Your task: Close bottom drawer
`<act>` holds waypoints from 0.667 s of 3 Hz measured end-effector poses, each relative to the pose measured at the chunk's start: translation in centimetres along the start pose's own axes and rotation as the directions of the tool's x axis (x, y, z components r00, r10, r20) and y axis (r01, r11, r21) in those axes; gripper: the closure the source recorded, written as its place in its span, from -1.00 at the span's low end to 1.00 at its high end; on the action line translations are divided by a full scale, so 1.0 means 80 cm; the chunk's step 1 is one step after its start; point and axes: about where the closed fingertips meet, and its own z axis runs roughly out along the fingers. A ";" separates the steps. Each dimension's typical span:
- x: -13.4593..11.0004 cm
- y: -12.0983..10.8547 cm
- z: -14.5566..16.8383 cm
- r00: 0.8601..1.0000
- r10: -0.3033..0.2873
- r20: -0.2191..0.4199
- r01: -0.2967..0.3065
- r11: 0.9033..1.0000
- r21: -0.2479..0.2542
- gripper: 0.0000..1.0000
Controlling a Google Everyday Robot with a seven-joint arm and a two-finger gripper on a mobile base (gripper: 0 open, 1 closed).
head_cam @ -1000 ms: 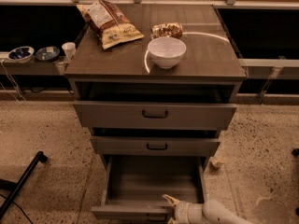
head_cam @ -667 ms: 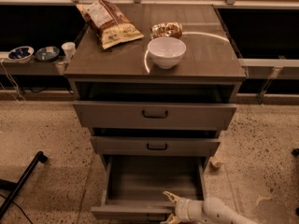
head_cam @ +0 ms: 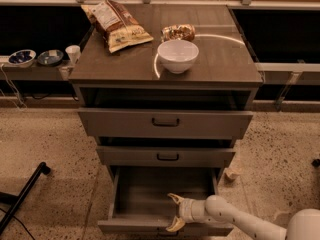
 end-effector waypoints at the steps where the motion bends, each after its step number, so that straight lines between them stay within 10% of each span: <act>1: -0.005 -0.030 0.011 1.000 0.006 0.017 -0.006 1.000 0.011 -0.46; 2: -0.006 -0.046 0.009 0.999 0.020 0.046 -0.020 1.000 0.010 -0.48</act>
Offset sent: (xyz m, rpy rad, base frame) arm 0.0574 -0.0030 0.0110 0.0681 -0.0077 -0.0339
